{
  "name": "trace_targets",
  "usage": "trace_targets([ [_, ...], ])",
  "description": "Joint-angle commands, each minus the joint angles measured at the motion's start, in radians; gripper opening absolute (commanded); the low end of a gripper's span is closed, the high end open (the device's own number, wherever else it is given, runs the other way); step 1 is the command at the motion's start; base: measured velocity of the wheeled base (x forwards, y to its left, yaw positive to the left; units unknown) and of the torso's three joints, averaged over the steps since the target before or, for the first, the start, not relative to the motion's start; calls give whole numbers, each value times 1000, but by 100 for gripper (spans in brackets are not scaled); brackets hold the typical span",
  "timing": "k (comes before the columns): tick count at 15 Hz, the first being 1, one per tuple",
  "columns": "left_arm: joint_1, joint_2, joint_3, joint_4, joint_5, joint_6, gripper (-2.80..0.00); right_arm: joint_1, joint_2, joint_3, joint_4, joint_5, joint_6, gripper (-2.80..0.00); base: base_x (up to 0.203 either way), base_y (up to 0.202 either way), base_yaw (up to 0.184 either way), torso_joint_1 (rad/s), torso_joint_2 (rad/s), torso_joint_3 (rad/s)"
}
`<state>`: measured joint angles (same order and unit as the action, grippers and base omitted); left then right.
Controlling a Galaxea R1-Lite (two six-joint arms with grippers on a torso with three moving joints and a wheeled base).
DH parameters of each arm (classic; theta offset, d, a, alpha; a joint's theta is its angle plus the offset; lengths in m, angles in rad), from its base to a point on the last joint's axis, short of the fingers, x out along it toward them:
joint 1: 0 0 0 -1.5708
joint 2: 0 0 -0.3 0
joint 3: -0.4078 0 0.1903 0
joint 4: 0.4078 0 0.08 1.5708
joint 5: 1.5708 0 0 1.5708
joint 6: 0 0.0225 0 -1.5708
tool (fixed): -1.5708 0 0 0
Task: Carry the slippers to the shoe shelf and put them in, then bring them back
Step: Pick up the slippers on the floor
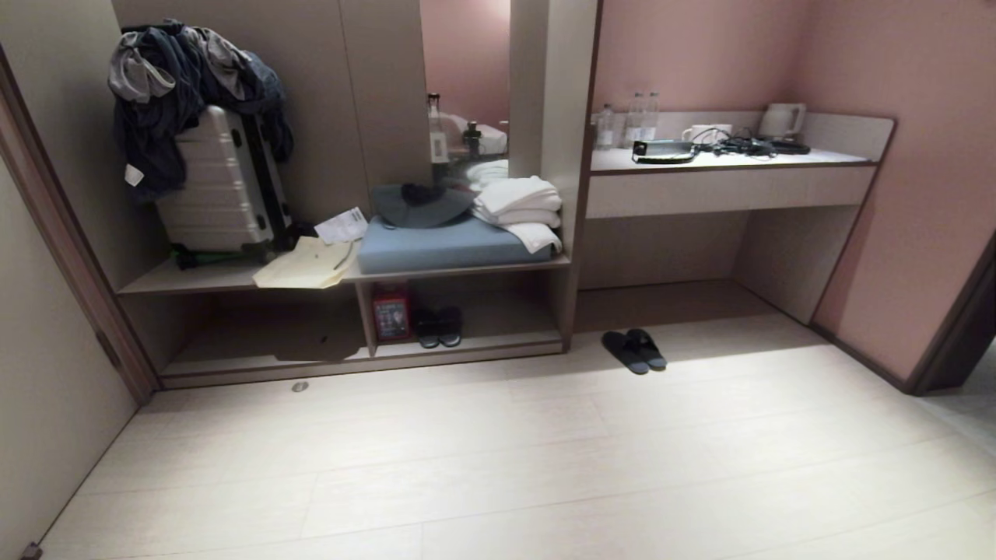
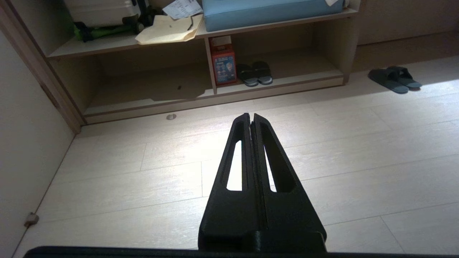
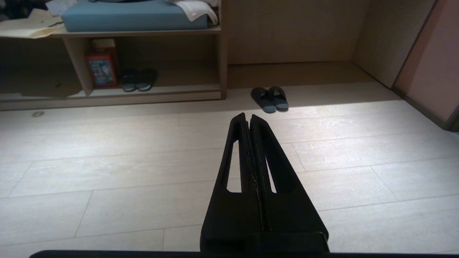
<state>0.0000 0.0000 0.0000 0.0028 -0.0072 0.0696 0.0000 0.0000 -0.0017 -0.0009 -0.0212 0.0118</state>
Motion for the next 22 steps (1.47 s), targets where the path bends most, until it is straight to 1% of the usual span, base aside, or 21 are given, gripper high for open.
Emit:
trace_targets([
  [1,0,2,0,0,-2,1,-280,0,0,0,-1,0,0,-280,0,0,0,0,0,0],
  [14,0,1,-2,2,3,-13,-280,0,-2,0,1,0,-1,-280,0,0,0,0,0,0],
  [22,0,0,-3,5,3,-19,-280,0,-2,0,1,0,-1,-280,186,0,-1,2,3,3],
])
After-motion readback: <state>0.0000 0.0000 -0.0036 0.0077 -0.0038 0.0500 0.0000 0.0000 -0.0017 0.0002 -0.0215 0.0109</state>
